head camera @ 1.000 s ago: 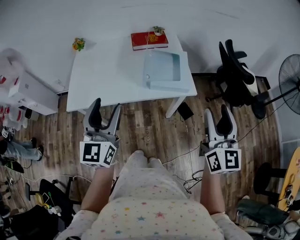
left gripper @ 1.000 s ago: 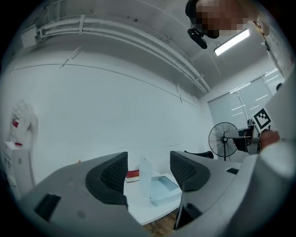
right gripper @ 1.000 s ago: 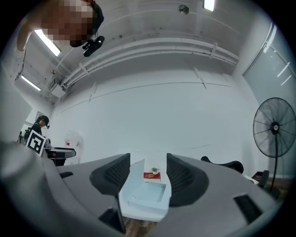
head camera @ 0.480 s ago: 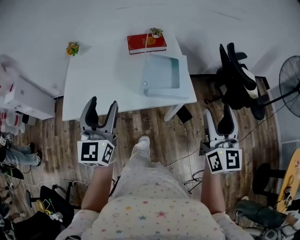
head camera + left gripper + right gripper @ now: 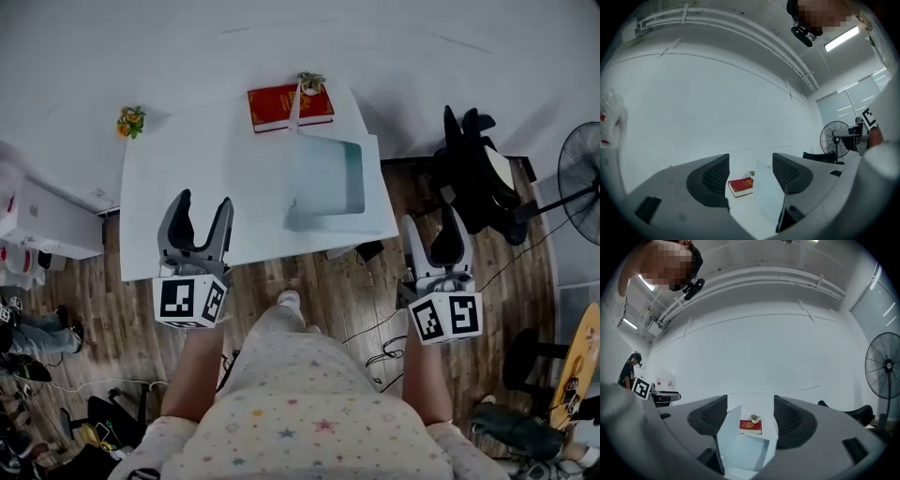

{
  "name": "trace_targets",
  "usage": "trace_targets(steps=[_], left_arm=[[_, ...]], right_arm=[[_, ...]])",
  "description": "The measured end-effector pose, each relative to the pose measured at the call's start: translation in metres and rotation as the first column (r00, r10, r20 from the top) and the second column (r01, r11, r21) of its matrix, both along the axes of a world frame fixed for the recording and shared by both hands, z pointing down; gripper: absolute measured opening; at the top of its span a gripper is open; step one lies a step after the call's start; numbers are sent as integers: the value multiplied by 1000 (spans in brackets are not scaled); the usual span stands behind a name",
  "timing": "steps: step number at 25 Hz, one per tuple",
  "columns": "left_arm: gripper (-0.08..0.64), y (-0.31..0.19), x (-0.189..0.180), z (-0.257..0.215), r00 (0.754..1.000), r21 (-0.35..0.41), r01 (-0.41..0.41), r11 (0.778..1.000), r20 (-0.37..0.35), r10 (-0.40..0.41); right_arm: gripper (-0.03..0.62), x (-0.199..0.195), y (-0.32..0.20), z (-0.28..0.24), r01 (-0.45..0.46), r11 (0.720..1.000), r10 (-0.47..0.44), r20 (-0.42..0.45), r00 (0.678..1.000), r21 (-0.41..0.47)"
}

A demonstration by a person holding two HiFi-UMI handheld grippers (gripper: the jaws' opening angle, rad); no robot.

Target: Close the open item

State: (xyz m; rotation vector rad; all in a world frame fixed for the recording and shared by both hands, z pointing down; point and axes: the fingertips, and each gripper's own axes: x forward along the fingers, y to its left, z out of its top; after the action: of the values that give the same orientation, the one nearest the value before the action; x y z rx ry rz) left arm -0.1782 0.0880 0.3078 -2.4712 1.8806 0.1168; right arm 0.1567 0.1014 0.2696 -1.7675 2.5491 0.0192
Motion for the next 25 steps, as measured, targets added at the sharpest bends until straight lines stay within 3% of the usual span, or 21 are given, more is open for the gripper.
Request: trace_targets(steps=[8,16,25], left_arm=[[266,-57,-16,8,1000,-23,-12,1000,-2,12],[266,-99,-12,20,1000,-57,17,998,-12,-18],[265,-137,-11,10,992,-48,127,991,1,-127]], right_arm=[[291,-11,-47,12,-20,999,20,16,1000,-35],[291,5,-89,20,-21,997,22,1,1000,-76],[291,13,-166,16,82,994,-81,20,996,-67]])
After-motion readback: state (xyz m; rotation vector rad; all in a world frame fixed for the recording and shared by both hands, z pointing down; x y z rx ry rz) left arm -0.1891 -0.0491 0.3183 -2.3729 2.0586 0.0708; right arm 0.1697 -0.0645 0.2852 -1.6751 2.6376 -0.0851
